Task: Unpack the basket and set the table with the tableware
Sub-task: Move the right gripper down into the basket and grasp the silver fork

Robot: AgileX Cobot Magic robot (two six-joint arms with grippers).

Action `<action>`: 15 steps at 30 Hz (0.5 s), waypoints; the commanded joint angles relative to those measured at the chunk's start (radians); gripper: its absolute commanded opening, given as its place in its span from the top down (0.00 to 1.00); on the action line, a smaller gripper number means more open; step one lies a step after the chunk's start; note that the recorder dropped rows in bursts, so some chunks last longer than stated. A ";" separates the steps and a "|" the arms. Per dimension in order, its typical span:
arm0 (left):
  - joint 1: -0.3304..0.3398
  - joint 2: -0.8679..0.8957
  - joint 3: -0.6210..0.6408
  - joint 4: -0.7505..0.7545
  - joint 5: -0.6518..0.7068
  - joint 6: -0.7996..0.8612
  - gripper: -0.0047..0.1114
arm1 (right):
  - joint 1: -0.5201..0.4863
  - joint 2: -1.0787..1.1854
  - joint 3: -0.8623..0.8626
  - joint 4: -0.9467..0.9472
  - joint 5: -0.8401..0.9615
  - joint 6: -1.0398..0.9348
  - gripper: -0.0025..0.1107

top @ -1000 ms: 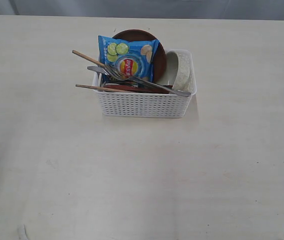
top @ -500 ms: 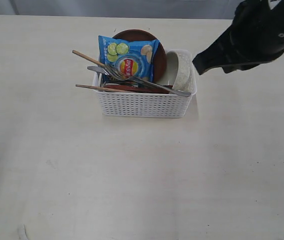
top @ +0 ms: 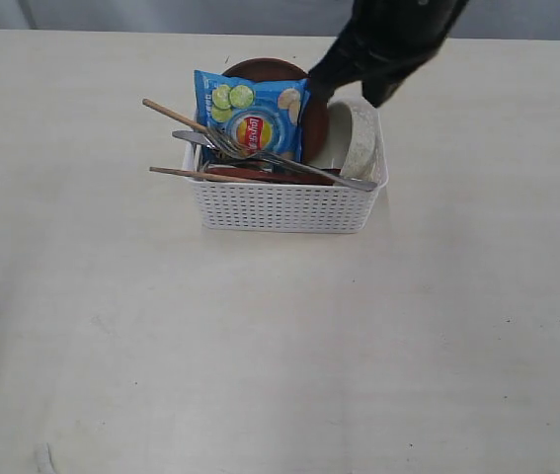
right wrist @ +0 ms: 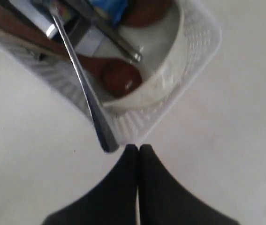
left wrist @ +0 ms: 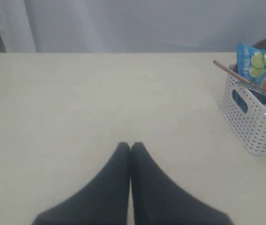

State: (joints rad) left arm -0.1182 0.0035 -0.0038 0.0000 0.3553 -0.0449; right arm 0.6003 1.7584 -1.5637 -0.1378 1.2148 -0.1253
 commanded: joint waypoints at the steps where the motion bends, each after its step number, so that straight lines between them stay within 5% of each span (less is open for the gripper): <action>1: -0.008 -0.003 0.004 0.000 -0.010 0.000 0.96 | -0.015 0.094 -0.161 0.180 0.006 -0.266 0.98; 4: -0.008 -0.003 0.004 0.000 -0.010 0.000 0.96 | -0.043 0.147 -0.224 0.314 0.006 -0.346 0.98; 12: -0.008 -0.003 0.004 0.000 -0.010 0.000 0.96 | -0.038 0.271 -0.243 0.304 0.006 -0.360 0.98; 15: -0.008 -0.003 0.004 0.000 -0.010 0.000 0.96 | -0.036 0.298 -0.243 0.313 0.006 -0.362 0.88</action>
State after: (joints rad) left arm -0.1182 0.0035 -0.0038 0.0000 0.3553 -0.0449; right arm 0.5587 2.0397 -1.8005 0.1624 1.2169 -0.4718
